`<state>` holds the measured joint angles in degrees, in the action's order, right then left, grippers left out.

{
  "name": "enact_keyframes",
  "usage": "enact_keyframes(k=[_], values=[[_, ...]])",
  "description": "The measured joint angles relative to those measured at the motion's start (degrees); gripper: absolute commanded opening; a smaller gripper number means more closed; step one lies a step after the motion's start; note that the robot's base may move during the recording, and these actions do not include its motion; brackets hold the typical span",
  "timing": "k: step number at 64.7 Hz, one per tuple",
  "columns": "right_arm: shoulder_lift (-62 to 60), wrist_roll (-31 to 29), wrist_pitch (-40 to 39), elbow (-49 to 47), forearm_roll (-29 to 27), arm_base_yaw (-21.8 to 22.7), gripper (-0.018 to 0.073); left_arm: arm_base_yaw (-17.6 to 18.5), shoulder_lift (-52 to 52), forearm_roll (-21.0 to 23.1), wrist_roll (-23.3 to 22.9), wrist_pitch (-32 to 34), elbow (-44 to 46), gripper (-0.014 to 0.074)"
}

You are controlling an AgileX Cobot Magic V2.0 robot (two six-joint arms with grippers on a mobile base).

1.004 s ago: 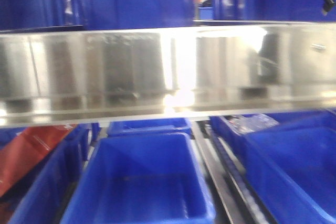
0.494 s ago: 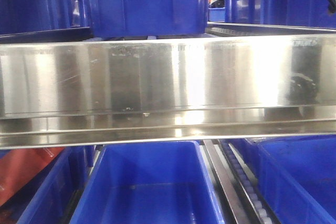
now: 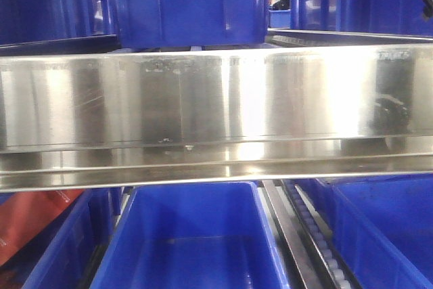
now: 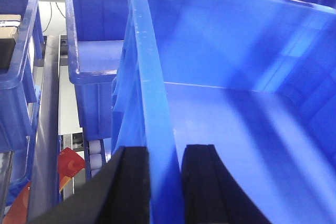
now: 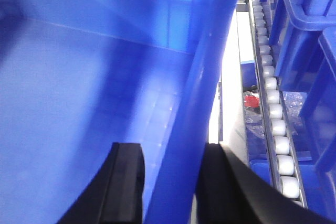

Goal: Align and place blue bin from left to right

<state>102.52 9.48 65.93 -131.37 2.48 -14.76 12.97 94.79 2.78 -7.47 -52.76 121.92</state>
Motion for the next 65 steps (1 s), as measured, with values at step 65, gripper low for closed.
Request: enact_keyframes(k=[65], values=[[4.7,-1.5,3.1,0.0,-1.5,2.1,-0.0069,0.0,5.1,0.1,0.0,-6.3,0.1,-0.0111]])
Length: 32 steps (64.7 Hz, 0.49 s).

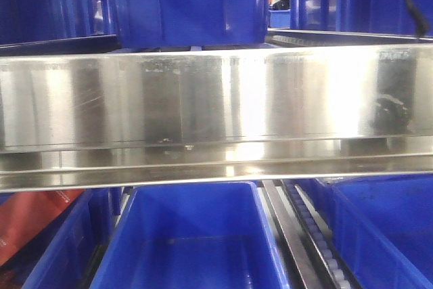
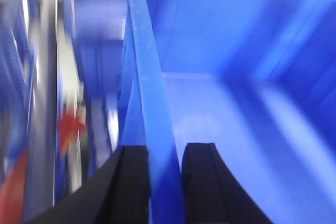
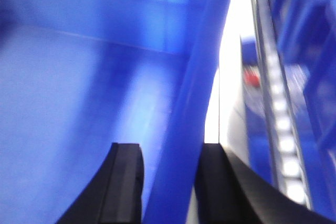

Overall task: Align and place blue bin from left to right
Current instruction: 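Lower the blue bin onto the upper shelf rollers and push it in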

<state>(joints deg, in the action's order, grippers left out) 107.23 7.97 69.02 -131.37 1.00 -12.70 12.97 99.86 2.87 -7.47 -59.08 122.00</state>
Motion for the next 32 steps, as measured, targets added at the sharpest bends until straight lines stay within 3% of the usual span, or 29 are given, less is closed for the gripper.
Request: enact_keyframes(k=[26,32], values=[[5.9,-2.2,0.0,0.1,0.6,0.4,-0.0053,0.0,6.6,-1.4,0.0,-4.9,0.0,-0.0106],[6.9,-2.3,0.0,0.1,0.9,0.5,-0.0023,0.0,7.0,-1.6,0.0,-5.3,0.0,-0.0041]])
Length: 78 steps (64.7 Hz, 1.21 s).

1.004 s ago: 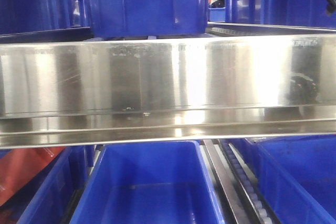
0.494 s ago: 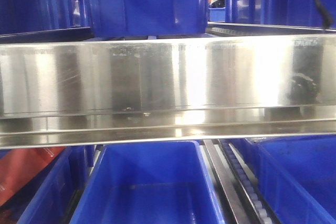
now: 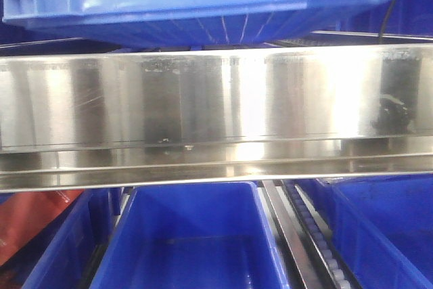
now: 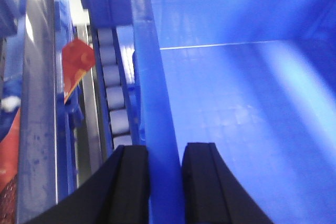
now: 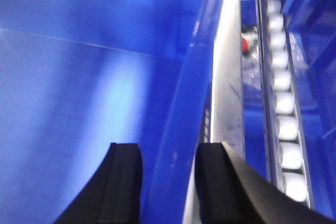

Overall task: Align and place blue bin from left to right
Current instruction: 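Lower the blue bin onto the upper shelf rollers and push it in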

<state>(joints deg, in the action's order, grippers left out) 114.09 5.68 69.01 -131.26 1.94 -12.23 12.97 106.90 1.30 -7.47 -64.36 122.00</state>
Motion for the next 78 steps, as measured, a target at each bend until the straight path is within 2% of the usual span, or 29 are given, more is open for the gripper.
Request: enact_keyframes(k=[5,9,10,13,17,23,27,38,41,47,56,63,70,78], values=[[0.3,-0.1,-0.4,0.0,0.0,0.0,0.0109,0.0,0.2,-0.6,0.0,-0.7,0.0,0.0055],[0.3,-0.1,-0.6,0.0,0.0,0.0,0.0286,0.0,0.4,-0.9,0.0,-1.3,0.0,0.0169],[0.3,0.0,-0.7,0.0,0.0,0.0,0.0306,0.0,0.4,-0.9,0.0,-1.3,0.0,0.0197],[0.3,0.3,-2.0,-0.1,-0.1,0.0,0.0464,0.0,0.5,-0.2,0.1,-1.8,0.0,0.0280],[0.3,0.5,-2.9,-0.2,-0.4,-0.1,0.0582,0.3,0.5,0.9,0.4,-1.6,0.3,0.0406],[0.3,0.7,-3.1,-0.2,-0.7,-0.2,0.0568,0.6,0.3,2.1,0.5,-1.5,0.4,0.0566],[0.3,0.8,-2.7,-0.2,-0.8,-0.4,0.0568,0.7,0.3,2.3,0.6,-1.5,0.5,0.0617],[-1.9,0.8,-2.0,-0.4,-0.8,-0.4,0.0545,0.7,-1.8,2.3,0.6,-2.2,0.5,0.0578],[-3.4,0.8,-1.7,-0.4,-0.8,-0.4,0.0510,0.7,-2.8,2.3,0.6,-2.8,0.5,0.0561],[-7.1,0.8,-1.3,-0.5,-0.8,-0.4,0.0377,0.7,-5.7,1.9,0.6,-3.7,0.5,0.0505],[-13.2,0.8,-0.9,-0.8,-0.8,-0.4,0.0113,0.7,-10.3,0.0,0.6,-5.3,0.5,0.0286],[-17.4,0.5,0.5,-0.9,-0.8,-0.4,-0.0077,0.7,-13.8,-2.5,0.7,-5.8,0.5,0.0055],[-20.1,-0.3,1.1,-0.9,-0.8,-0.4,-0.0075,0.7,-17.0,-5.0,0.8,-6.0,0.4,-0.0111],[-22.9,-1.1,1.2,1.7,-0.5,-0.4,-0.0075,0.7,-21.6,-6.6,0.8,-6.0,-3.9,-0.0111]])
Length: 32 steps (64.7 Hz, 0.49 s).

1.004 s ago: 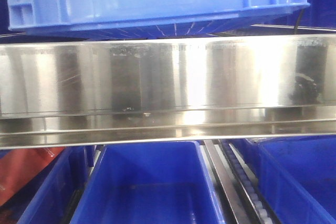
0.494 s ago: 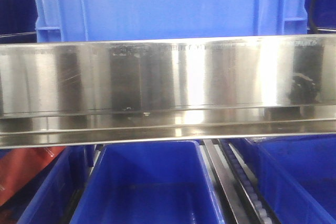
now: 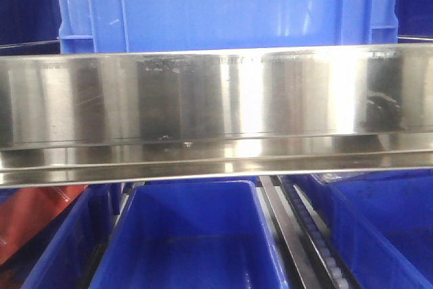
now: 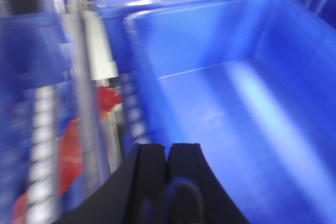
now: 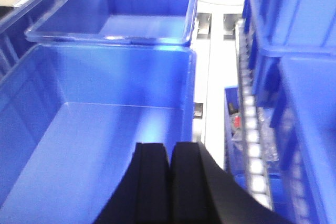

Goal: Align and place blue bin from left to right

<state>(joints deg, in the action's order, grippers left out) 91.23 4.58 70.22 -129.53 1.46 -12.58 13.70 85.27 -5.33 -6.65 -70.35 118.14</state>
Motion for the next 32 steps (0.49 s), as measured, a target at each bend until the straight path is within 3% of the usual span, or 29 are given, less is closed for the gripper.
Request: enact_keyframes(k=[13,32], values=[[-5.9,-0.5,-3.1,12.8,3.2,0.0,-0.0075,-1.2,-8.9,-0.1,-0.7,9.1,-15.9,-0.0111],[-22.6,-0.5,-22.2,47.1,3.5,0.0,-0.0075,-4.0,-27.2,1.8,-1.1,29.6,-48.8,-0.0111]])
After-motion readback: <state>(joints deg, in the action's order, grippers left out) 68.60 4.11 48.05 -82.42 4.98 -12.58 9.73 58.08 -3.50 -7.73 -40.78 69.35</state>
